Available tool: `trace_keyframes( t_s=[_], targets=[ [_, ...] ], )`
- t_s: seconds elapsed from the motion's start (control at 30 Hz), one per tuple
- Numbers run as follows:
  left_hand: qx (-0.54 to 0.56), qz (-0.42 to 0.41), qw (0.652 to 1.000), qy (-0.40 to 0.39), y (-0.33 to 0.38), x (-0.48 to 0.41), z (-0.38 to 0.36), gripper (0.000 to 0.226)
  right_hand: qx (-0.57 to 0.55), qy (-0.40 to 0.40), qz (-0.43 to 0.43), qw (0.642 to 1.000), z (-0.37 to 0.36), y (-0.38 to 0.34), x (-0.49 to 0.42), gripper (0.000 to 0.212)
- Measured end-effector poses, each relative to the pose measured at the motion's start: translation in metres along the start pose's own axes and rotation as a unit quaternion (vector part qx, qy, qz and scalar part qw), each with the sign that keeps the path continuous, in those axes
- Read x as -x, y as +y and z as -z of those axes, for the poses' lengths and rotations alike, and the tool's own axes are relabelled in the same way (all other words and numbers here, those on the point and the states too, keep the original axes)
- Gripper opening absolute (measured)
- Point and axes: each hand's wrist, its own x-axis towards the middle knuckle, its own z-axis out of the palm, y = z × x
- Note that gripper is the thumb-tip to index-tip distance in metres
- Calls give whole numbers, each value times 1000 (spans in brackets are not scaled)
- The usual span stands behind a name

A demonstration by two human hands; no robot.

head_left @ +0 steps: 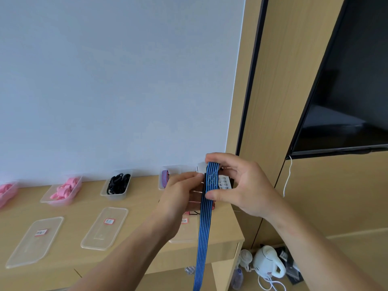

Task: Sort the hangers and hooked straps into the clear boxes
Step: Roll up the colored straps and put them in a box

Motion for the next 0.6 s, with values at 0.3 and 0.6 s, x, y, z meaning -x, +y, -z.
trace_keyframes(
  t_s=[0.3,0.6],
  targets=[
    [-17,-36,999,-9,-5,0,-3,17,141,30,42,989,-1,6,-1,87],
    [-59,-58,996,34,-20,-4,-9,20,96,54,-40,993,7,8,-13,16]
  ],
)
